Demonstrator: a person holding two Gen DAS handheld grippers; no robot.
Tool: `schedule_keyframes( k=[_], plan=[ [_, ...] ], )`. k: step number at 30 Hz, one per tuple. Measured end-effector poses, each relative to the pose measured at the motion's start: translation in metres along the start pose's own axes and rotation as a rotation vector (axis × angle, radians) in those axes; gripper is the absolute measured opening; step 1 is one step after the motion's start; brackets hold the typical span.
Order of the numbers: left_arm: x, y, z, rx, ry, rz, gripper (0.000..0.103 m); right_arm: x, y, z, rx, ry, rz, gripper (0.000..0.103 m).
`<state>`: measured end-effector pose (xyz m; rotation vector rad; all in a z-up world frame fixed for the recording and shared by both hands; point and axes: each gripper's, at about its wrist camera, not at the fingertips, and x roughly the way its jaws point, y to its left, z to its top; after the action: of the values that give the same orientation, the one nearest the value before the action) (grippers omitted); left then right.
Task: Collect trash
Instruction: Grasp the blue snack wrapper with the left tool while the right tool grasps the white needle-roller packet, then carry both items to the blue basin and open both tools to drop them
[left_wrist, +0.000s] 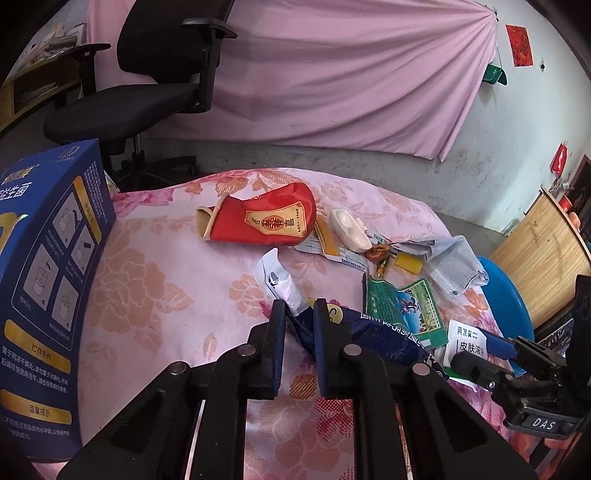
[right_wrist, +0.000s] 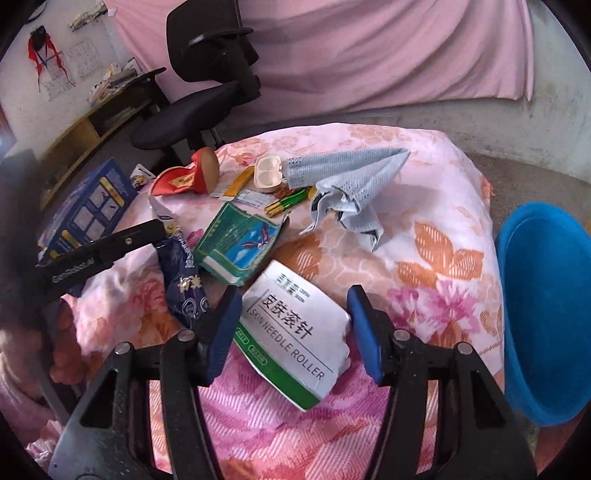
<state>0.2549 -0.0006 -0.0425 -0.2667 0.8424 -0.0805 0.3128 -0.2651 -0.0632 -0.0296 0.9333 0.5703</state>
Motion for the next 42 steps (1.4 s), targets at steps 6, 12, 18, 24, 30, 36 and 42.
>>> schedule_keyframes(
  k=[6,12,18,24,30,36,42],
  plan=[
    [-0.007,-0.002,-0.001,0.022,-0.022,0.001,0.009,-0.002,-0.001,-0.003,0.014,-0.002,0.015,0.091],
    [-0.023,-0.006,-0.008,0.057,-0.064,0.003,0.008,-0.002,0.012,-0.007,-0.046,0.01,-0.023,0.088],
    [-0.045,-0.008,-0.019,0.083,-0.124,0.015,0.008,-0.003,0.023,-0.009,-0.1,0.001,-0.045,0.073],
    [-0.062,-0.019,-0.028,0.122,-0.191,0.023,0.007,-0.012,0.03,-0.016,-0.129,-0.026,-0.041,0.045],
    [-0.092,-0.049,-0.029,0.195,-0.366,-0.013,0.007,-0.05,0.031,-0.028,-0.119,-0.23,-0.048,0.045],
    [-0.113,-0.097,-0.018,0.271,-0.552,-0.08,0.007,-0.109,0.021,-0.044,-0.099,-0.613,-0.115,0.045],
    [-0.115,-0.157,-0.007,0.361,-0.687,-0.184,0.007,-0.146,0.006,-0.047,-0.09,-0.904,-0.291,0.046]
  ],
)
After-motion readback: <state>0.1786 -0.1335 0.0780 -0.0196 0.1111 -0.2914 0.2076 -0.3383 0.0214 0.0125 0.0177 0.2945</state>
